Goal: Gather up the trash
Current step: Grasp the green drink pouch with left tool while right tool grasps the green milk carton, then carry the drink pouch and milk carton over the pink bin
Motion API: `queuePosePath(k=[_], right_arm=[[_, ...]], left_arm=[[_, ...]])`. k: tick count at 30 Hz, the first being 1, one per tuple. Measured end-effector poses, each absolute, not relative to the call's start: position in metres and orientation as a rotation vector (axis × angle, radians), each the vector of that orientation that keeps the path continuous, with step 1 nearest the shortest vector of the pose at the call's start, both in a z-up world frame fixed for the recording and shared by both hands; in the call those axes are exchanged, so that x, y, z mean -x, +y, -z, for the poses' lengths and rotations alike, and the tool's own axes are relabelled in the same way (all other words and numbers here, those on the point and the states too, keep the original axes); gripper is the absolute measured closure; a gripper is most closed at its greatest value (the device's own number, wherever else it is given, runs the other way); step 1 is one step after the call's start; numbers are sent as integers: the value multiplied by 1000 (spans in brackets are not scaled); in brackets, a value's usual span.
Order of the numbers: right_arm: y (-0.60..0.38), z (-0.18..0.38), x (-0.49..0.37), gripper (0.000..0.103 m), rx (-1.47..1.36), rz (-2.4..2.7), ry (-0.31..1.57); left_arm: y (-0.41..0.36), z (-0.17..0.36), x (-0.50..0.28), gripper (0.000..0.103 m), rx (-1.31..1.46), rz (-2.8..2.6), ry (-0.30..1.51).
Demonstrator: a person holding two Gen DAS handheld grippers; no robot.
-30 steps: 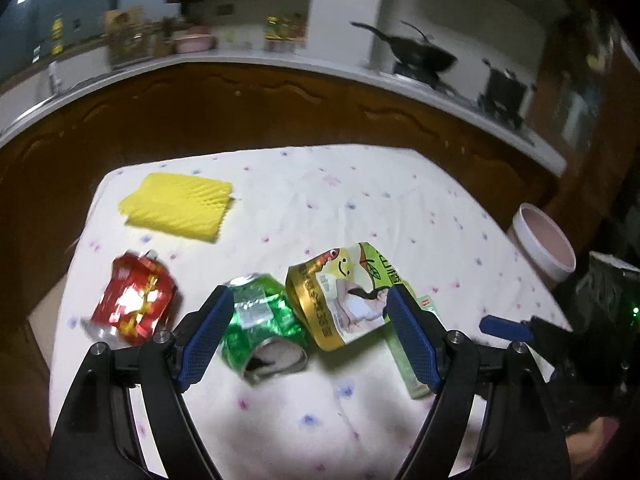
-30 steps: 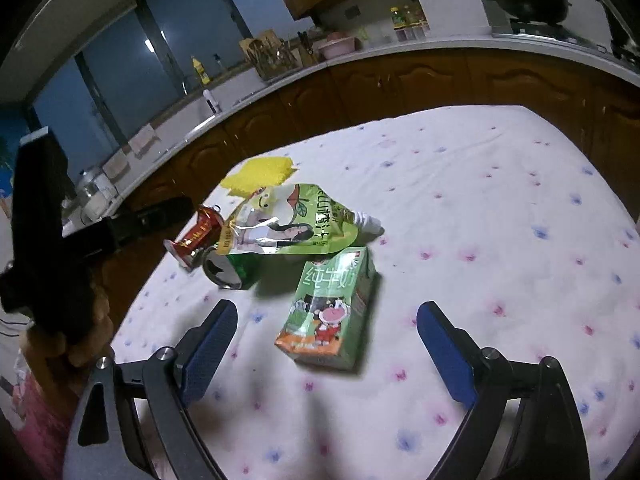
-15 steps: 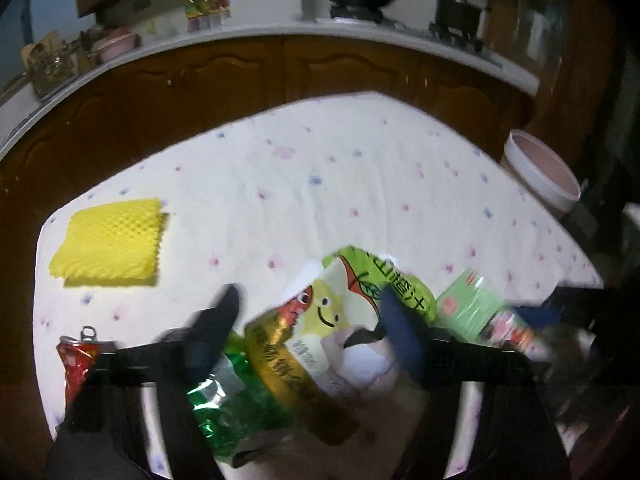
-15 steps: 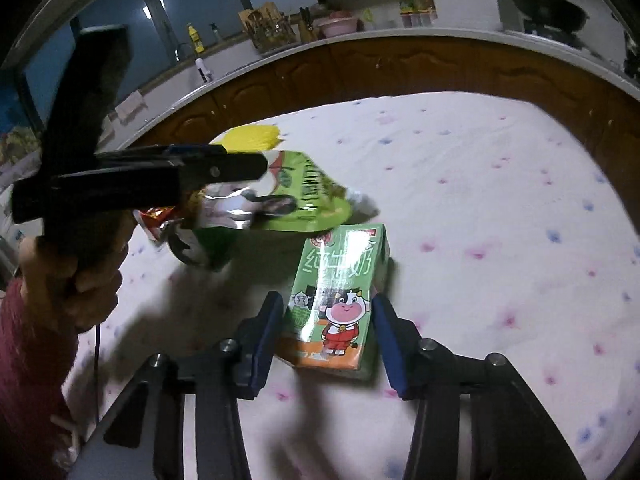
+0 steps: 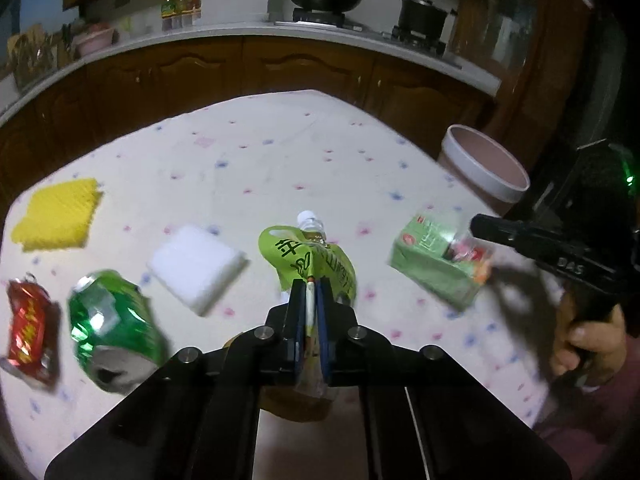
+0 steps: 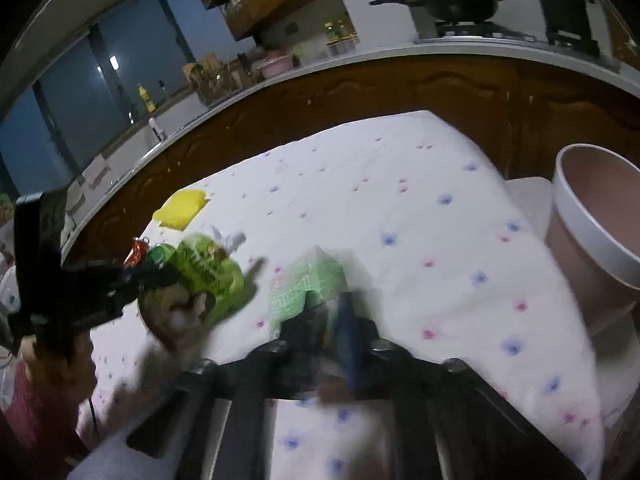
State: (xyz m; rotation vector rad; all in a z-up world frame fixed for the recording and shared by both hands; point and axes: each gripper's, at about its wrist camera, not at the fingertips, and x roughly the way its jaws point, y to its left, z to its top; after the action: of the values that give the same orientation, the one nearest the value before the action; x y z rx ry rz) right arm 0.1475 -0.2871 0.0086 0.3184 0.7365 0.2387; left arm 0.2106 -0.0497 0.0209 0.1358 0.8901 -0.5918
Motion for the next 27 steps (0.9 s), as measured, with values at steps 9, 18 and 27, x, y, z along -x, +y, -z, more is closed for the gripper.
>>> queuePosePath(k=[9,18,27], right_arm=[[-292,0,-148,51,-380,-281,766],[-252,15,-161,32,-208,-260,819],[-270,12,-152,58,-211,-224,784]], left_arm=[[-41,-26,-197,98,34,526,894],[-21,-33,-181,98,120,490,856],[-34,-37,-180,99,166,523,828]])
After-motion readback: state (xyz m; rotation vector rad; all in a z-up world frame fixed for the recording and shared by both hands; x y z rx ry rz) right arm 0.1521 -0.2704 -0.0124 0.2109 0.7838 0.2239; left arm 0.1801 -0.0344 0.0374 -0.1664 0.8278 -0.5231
